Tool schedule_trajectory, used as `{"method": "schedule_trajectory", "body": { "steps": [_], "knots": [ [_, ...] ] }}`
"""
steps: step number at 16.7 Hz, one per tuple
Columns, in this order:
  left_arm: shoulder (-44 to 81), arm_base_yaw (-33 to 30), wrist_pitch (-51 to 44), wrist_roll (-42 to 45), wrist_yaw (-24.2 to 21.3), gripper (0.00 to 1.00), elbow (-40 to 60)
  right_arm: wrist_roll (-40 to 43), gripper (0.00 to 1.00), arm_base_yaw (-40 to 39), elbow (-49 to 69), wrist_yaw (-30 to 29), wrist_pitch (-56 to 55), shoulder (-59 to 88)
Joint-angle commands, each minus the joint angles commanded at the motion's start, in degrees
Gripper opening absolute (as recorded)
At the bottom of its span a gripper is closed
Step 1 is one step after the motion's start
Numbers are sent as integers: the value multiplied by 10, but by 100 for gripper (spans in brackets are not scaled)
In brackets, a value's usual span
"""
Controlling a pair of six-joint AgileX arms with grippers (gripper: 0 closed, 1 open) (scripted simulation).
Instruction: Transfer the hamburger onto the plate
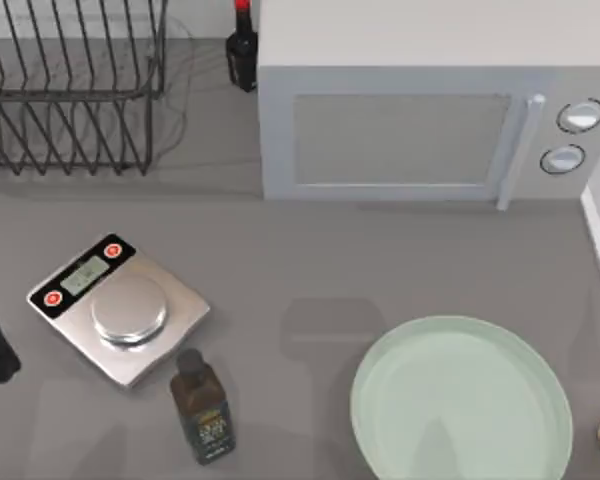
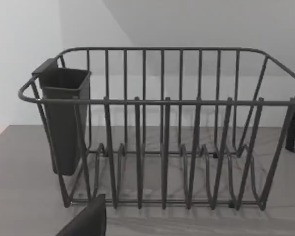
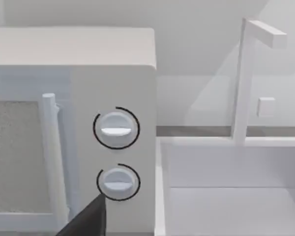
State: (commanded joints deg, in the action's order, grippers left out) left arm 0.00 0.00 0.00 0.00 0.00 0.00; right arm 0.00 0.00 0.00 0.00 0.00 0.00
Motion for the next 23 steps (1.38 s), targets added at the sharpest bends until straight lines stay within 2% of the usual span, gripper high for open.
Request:
{"method": "schedule_trajectory", "body": {
  "steps": [4, 7, 17, 23],
  "knots": [
    [0, 0, 0, 0, 0, 100, 0, -3, 100, -6, 16, 1, 18, 20],
    [0, 0, 0, 0, 0, 100, 0, -11, 100, -23, 68, 1, 83, 94],
    [0, 0, 0, 0, 0, 100, 0, -54, 100, -103, 318, -2, 429, 580],
    [0, 0, 0, 0, 0, 100, 0, -70, 100, -134, 419, -2, 554, 749]
  ]
}}
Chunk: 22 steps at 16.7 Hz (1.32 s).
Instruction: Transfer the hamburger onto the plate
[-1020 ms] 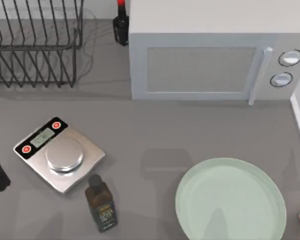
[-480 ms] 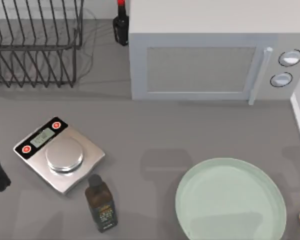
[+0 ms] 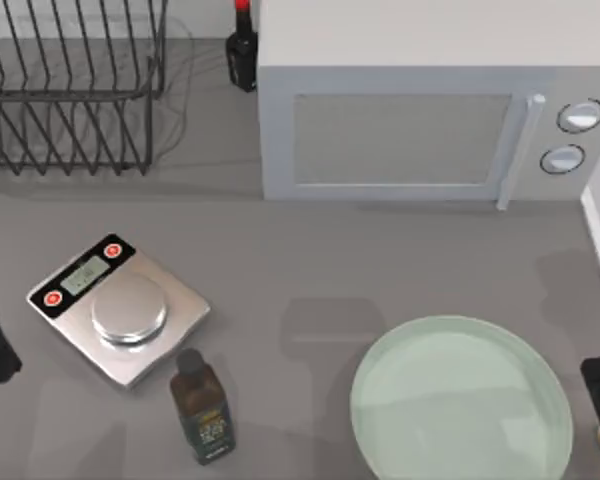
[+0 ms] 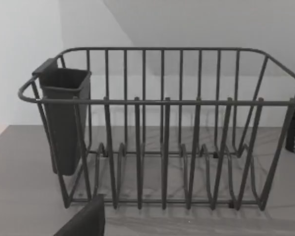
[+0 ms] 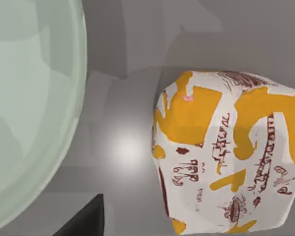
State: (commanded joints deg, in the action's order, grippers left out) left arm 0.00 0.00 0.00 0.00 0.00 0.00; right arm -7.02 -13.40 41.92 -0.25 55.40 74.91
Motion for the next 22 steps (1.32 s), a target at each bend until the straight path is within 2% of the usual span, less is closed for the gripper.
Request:
{"method": "schedule_trajectory", "body": {
  "steps": [8, 16, 22],
  "knots": [
    [0, 0, 0, 0, 0, 100, 0, -1, 100, -1, 2, 0, 0, 17],
    [0, 0, 0, 0, 0, 100, 0, -4, 100, -4, -91, 0, -194, 114],
    [0, 0, 0, 0, 0, 100, 0, -4, 100, -4, -107, 0, -222, 131]
  ]
}}
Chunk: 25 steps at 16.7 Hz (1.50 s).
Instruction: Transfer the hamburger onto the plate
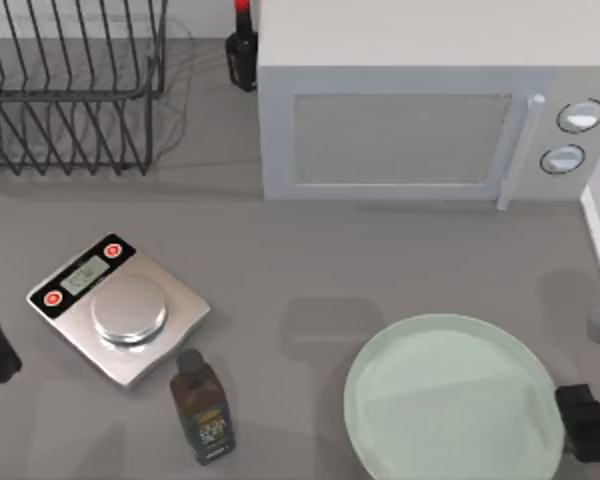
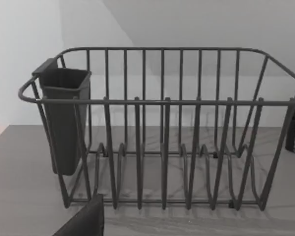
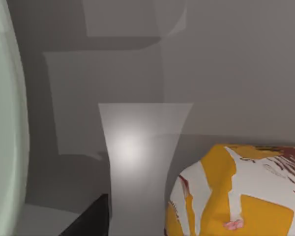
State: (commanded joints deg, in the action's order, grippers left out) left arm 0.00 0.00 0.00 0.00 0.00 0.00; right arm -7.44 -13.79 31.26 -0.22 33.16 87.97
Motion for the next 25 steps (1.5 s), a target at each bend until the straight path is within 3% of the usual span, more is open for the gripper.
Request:
{"method": "schedule_trajectory", "body": {
  "steps": [13, 21, 22, 25],
  "knots": [
    [0, 0, 0, 0, 0, 100, 0, 0, 2, 0, 0, 0, 0, 0],
    [0, 0, 0, 0, 0, 100, 0, 0, 0, 0, 0, 0, 0, 0],
    [0, 0, 0, 0, 0, 100, 0, 0, 0, 0, 25, 0, 52, -45],
    [0, 0, 0, 0, 0, 100, 0, -1, 0, 0, 43, 0, 75, -51]
  ]
}}
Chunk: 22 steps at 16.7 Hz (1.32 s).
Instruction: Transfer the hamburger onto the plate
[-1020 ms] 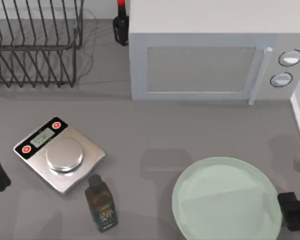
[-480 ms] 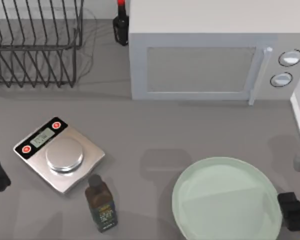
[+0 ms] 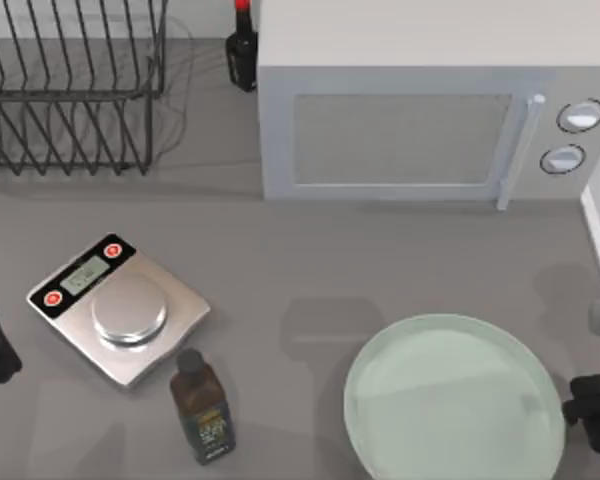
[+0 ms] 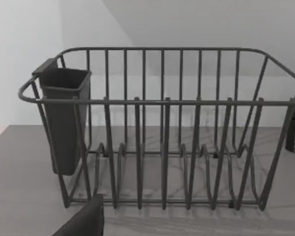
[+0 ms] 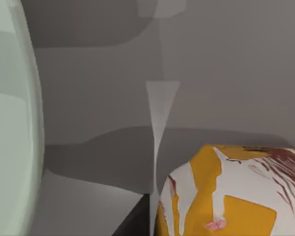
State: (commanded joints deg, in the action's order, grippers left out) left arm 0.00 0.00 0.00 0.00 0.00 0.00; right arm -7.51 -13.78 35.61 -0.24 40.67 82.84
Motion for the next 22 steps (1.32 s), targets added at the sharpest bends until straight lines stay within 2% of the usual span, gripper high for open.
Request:
{"method": "schedule_trajectory", "body": {
  "steps": [8, 16, 19, 22],
  "knots": [
    [0, 0, 0, 0, 0, 100, 0, 4, 0, 2, 134, 0, 225, -79],
    [0, 0, 0, 0, 0, 100, 0, 9, 0, 0, 151, 0, 246, -90],
    [0, 0, 0, 0, 0, 100, 0, 62, 0, -17, 167, -1, 252, -71],
    [0, 0, 0, 0, 0, 100, 0, 169, 0, -44, 194, -2, 260, -38]
  ]
}}
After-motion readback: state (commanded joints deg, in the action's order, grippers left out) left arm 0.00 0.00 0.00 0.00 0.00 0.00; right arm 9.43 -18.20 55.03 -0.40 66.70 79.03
